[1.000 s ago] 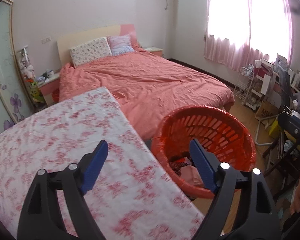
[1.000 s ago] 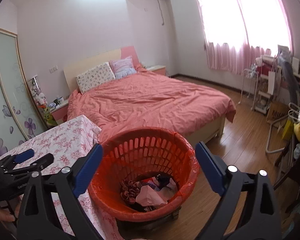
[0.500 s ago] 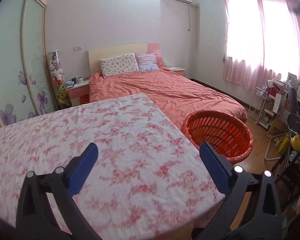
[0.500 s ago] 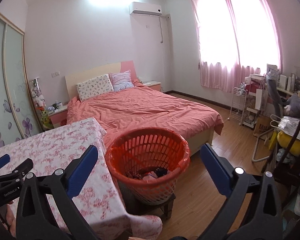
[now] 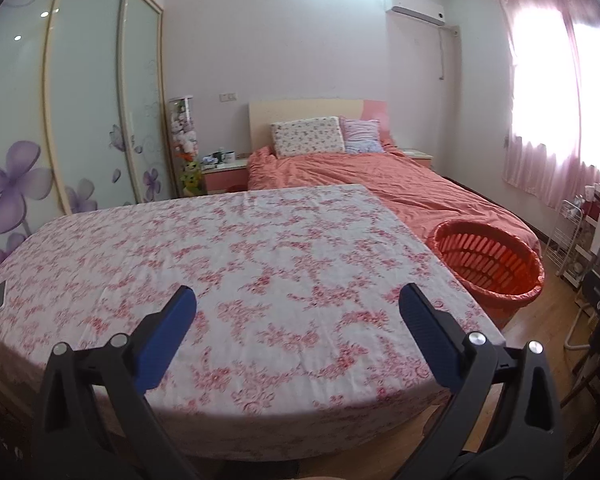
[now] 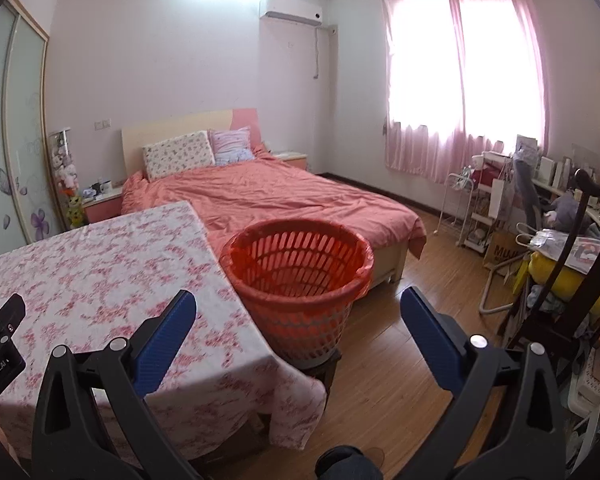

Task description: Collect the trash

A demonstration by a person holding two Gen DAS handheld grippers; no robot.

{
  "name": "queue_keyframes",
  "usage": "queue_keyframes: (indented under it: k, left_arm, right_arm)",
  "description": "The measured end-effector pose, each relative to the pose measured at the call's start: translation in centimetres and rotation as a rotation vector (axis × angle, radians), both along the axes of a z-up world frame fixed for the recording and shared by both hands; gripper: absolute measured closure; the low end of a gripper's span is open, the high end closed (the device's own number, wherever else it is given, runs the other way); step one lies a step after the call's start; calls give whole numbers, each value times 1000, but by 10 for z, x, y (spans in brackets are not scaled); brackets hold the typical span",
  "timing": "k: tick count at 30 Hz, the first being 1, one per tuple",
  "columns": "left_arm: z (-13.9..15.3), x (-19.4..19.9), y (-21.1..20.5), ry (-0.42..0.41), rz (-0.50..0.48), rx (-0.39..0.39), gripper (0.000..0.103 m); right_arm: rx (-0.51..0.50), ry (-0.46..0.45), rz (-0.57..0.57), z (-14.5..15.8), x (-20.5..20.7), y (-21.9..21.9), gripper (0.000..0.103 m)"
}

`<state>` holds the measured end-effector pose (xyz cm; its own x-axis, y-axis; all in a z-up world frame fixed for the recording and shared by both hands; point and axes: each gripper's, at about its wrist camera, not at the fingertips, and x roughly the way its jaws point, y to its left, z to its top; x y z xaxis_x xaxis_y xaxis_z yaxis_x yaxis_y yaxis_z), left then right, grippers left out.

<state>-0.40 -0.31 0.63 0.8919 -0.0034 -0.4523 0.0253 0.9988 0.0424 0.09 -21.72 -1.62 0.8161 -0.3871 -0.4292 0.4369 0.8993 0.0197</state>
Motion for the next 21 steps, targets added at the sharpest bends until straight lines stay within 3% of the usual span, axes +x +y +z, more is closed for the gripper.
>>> queue_keyframes:
  k: [21]
  left_arm:
    - [-4, -13, 4, 47, 21, -10, 4]
  right_arm:
    - [1, 80, 3, -4, -11, 20, 2]
